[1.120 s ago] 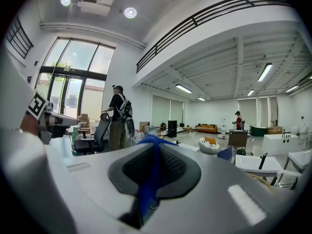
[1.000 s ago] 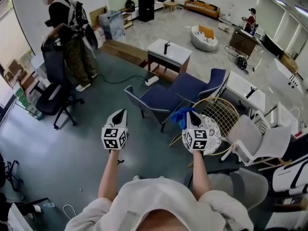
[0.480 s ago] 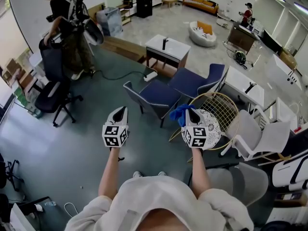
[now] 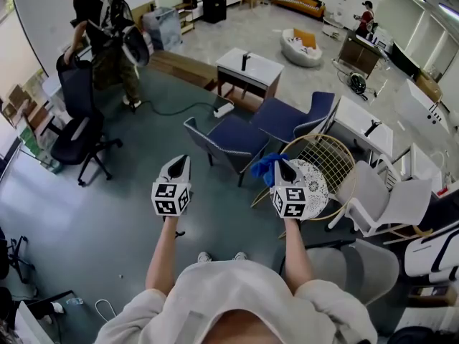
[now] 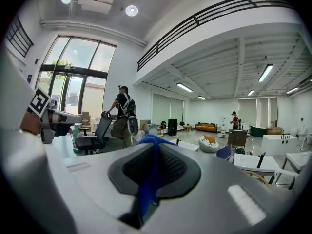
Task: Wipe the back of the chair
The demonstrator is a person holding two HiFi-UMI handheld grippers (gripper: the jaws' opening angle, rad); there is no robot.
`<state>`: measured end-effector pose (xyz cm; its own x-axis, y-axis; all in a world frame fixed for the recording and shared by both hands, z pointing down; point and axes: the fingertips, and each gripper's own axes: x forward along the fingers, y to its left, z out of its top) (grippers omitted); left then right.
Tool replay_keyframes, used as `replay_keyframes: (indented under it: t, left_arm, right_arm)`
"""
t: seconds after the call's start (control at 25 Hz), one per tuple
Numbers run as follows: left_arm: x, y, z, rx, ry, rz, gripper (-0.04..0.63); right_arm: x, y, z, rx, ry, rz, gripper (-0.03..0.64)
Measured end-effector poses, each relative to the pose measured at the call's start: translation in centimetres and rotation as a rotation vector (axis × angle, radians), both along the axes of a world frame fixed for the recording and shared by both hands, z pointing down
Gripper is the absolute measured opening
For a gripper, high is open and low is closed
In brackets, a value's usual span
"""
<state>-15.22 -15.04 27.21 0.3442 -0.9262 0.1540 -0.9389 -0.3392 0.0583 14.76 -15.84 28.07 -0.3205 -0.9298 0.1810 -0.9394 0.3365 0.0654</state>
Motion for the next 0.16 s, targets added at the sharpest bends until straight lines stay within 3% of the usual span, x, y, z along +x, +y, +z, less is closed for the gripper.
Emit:
replay_keyframes:
  t: [0.16]
  left_arm:
    - [-0.47,0.14,0.29,-0.011,0.017,-0.005,-0.002]
  right_arm:
    - [-0.48,0.21,0.37,-0.011,0.012,-0.009,0.023]
